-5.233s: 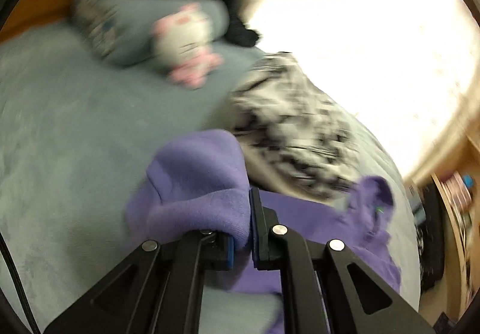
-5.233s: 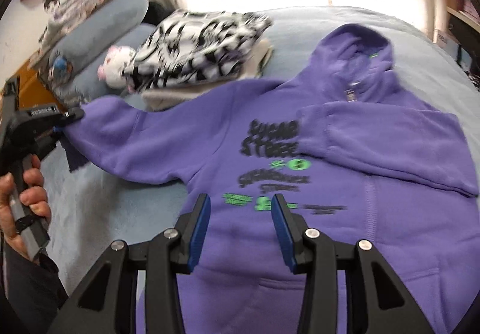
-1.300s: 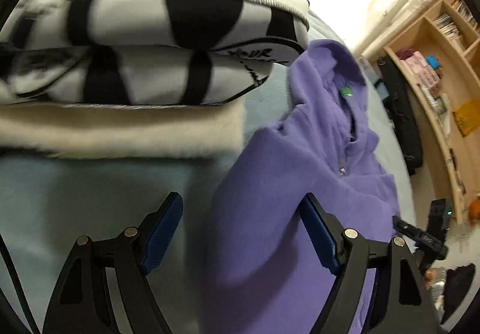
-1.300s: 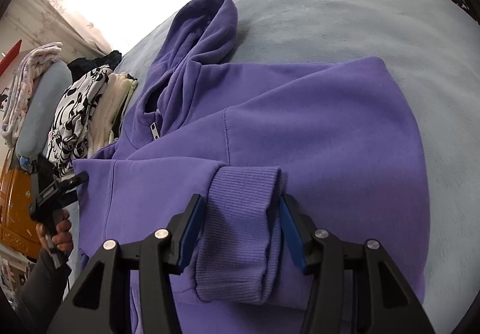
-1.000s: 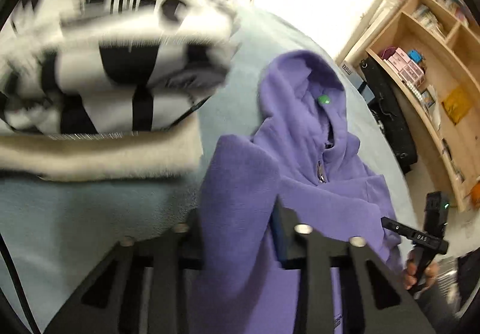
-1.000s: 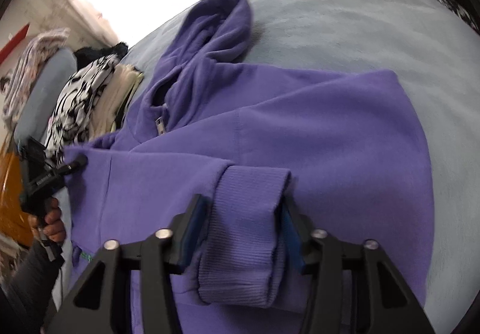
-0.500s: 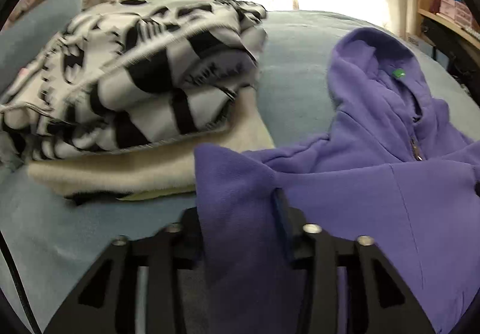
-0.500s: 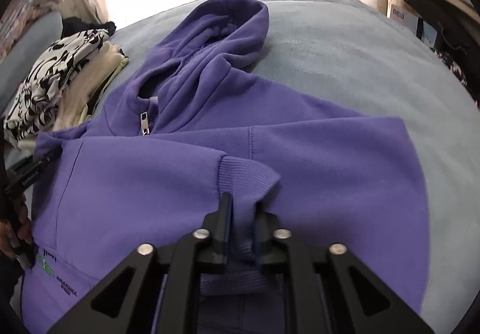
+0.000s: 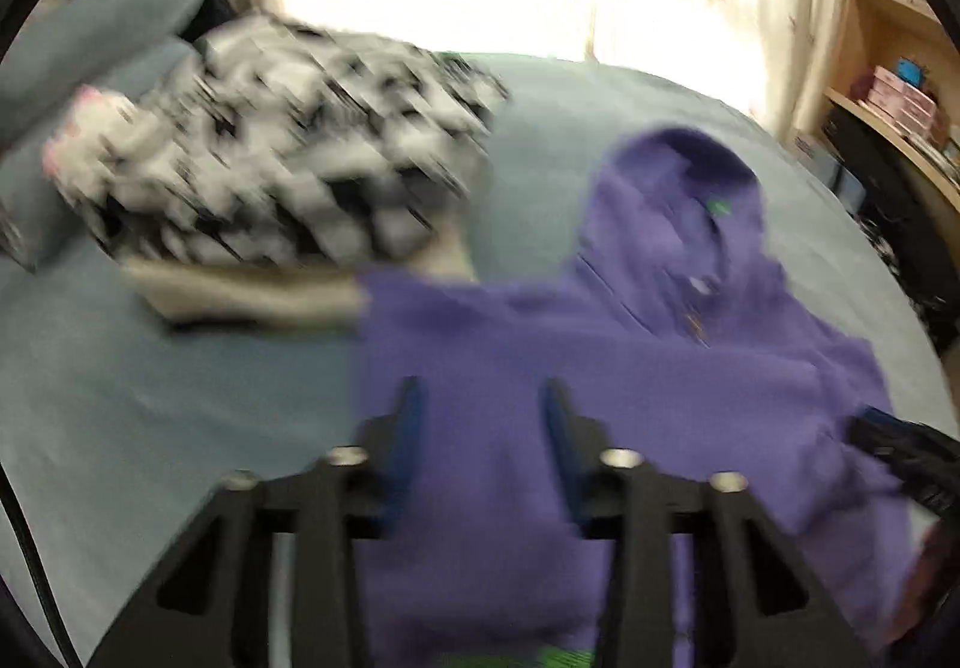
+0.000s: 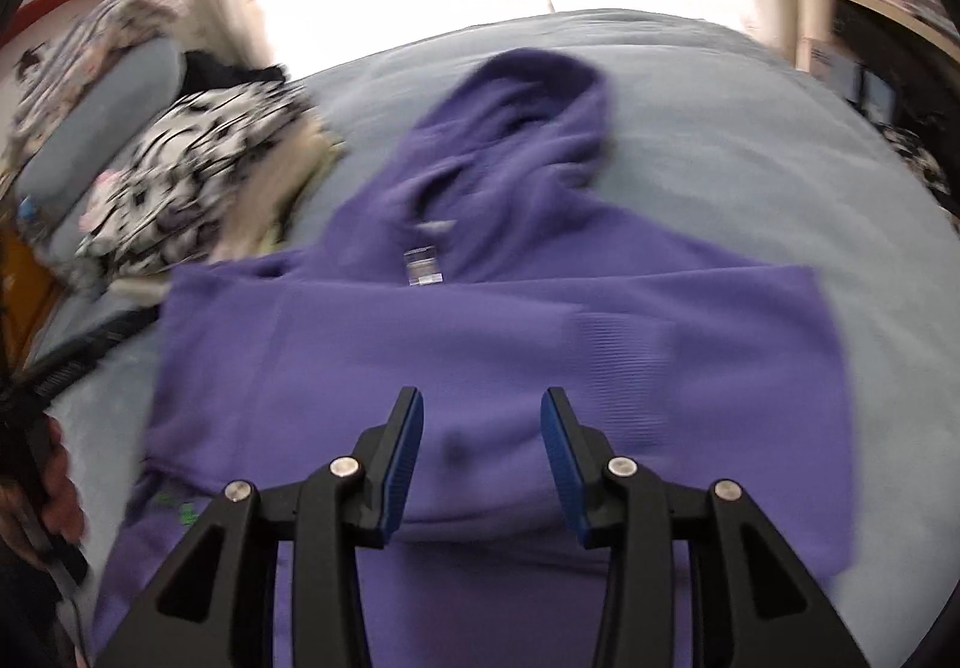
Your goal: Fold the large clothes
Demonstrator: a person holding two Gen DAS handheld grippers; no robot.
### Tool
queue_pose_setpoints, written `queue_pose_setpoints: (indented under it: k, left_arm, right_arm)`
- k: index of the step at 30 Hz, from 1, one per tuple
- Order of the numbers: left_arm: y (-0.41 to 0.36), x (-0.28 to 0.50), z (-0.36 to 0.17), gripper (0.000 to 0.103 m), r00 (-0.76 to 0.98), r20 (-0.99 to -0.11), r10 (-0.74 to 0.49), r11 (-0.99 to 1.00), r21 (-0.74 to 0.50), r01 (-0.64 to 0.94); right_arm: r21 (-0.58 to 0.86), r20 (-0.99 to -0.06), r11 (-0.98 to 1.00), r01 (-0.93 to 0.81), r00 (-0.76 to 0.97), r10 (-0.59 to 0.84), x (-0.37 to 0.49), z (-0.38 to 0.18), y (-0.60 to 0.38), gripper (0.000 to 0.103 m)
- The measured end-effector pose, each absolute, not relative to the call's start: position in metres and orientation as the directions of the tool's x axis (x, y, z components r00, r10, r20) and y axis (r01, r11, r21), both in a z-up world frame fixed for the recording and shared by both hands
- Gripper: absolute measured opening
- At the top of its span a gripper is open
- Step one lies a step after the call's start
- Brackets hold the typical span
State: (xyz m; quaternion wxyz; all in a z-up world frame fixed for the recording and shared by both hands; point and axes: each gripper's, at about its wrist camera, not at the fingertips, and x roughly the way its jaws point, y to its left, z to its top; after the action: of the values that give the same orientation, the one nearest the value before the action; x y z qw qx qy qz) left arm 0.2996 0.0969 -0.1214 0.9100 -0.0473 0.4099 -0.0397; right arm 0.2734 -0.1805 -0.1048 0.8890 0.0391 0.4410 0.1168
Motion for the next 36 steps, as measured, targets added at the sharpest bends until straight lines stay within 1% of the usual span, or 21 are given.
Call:
queue_pose_setpoints:
  k: [1,4,6,8,9,10,12,13,14,15,17,18,20,21,22,23,24,26,28,30,36]
  left_arm:
    - [0.086,0.3,-0.131,0.018,0.634,-0.761,-0.134,0.99,-0.138,0.043]
    - [0.064,0.294,-0.161,0.017,0.58,-0.798,-0.162,0.985,-0.169,0.043]
    - [0.057,0.293,-0.181,0.017,0.556,-0.819,-0.143,0.988,-0.155,0.026]
    - [0.057,0.292,-0.193,0.017,0.553,-0.823,-0.128,0.99,-0.143,0.015]
    - [0.062,0.291,-0.194,0.017,0.56,-0.816,-0.14,0.988,-0.154,0.022]
    - [0.066,0.292,-0.194,0.017,0.561,-0.816,-0.141,0.988,-0.156,0.022]
    - [0.077,0.293,-0.193,0.017,0.562,-0.818,-0.124,0.989,-0.145,0.008]
    - [0.085,0.293,-0.193,0.016,0.566,-0.817,-0.11,0.991,-0.137,-0.006]
    - [0.09,0.295,-0.192,0.016,0.568,-0.817,-0.103,0.991,-0.134,-0.013]
    - [0.099,0.294,-0.192,0.015,0.569,-0.816,-0.101,0.99,-0.138,-0.022]
    - [0.11,0.295,-0.19,0.015,0.568,-0.816,-0.109,0.988,-0.153,-0.029]
    - [0.114,0.293,-0.189,0.015,0.57,-0.814,-0.111,0.987,-0.159,-0.035]
    - [0.118,0.291,-0.187,0.015,0.57,-0.814,-0.112,0.986,-0.164,-0.04]
    - [0.118,0.29,-0.187,0.015,0.568,-0.816,-0.113,0.985,-0.165,-0.041]
    - [0.119,0.289,-0.186,0.015,0.566,-0.816,-0.117,0.985,-0.17,-0.04]
    - [0.117,0.29,-0.186,0.016,0.564,-0.818,-0.118,0.985,-0.17,-0.041]
    - [0.115,0.289,-0.185,0.019,0.559,-0.821,-0.116,0.985,-0.166,-0.04]
    - [0.116,0.284,-0.181,0.027,0.556,-0.823,-0.115,0.986,-0.164,-0.039]
    - [0.113,0.278,-0.177,0.044,0.559,-0.821,-0.114,0.986,-0.162,-0.037]
    - [0.11,0.271,-0.171,0.05,0.568,-0.817,-0.095,0.989,-0.143,-0.04]
    - [0.111,0.239,-0.148,0.051,0.585,-0.808,-0.072,0.991,-0.123,-0.049]
  right_arm:
    - [0.169,-0.772,0.963,-0.208,0.58,0.261,0.272,-0.108,-0.164,0.041]
    - [0.169,-0.781,0.942,-0.291,0.543,0.308,0.269,-0.123,-0.128,0.041]
    - [0.149,-0.801,0.937,-0.316,0.517,0.301,0.27,-0.136,-0.115,0.041]
    - [0.11,-0.829,0.944,-0.311,0.495,0.26,0.27,-0.149,-0.115,0.041]
    - [0.093,-0.834,0.949,-0.303,0.497,0.24,0.271,-0.154,-0.122,0.039]
    - [0.081,-0.83,0.954,-0.29,0.509,0.226,0.271,-0.154,-0.13,0.039]
    - [0.012,-0.828,0.977,-0.213,0.546,0.13,0.272,-0.151,-0.159,0.038]
    - [-0.005,-0.826,0.987,-0.163,0.557,0.088,0.274,-0.15,-0.181,0.028]
    - [0.043,-0.828,0.987,-0.158,0.546,0.123,0.275,-0.149,-0.196,0.007]
    - [0.126,-0.832,0.983,-0.136,0.525,0.18,0.276,-0.148,-0.218,0.0]
    - [0.214,-0.825,0.969,-0.121,0.509,0.245,0.276,-0.146,-0.235,0.0]
    - [0.225,-0.821,0.968,-0.113,0.512,0.251,0.274,-0.143,-0.238,0.0]
    - [0.201,-0.82,0.973,-0.111,0.525,0.229,0.271,-0.139,-0.232,0.001]
    - [0.179,-0.819,0.978,-0.104,0.534,0.207,0.269,-0.137,-0.229,0.01]
    - [0.147,-0.824,0.986,-0.084,0.542,0.169,0.268,-0.136,-0.226,0.015]
    - [0.14,-0.825,0.987,-0.079,0.541,0.16,0.268,-0.136,-0.224,0.022]
    - [0.152,-0.825,0.985,-0.08,0.538,0.171,0.266,-0.136,-0.223,0.024]
    - [0.168,-0.826,0.983,-0.075,0.533,0.182,0.265,-0.133,-0.219,0.024]
    - [0.184,-0.823,0.98,-0.072,0.534,0.194,0.261,-0.13,-0.219,0.024]
    - [0.195,-0.819,0.978,-0.068,0.537,0.201,0.258,-0.125,-0.218,0.024]
    - [0.209,-0.799,0.976,-0.061,0.565,0.206,0.233,-0.102,-0.221,0.024]
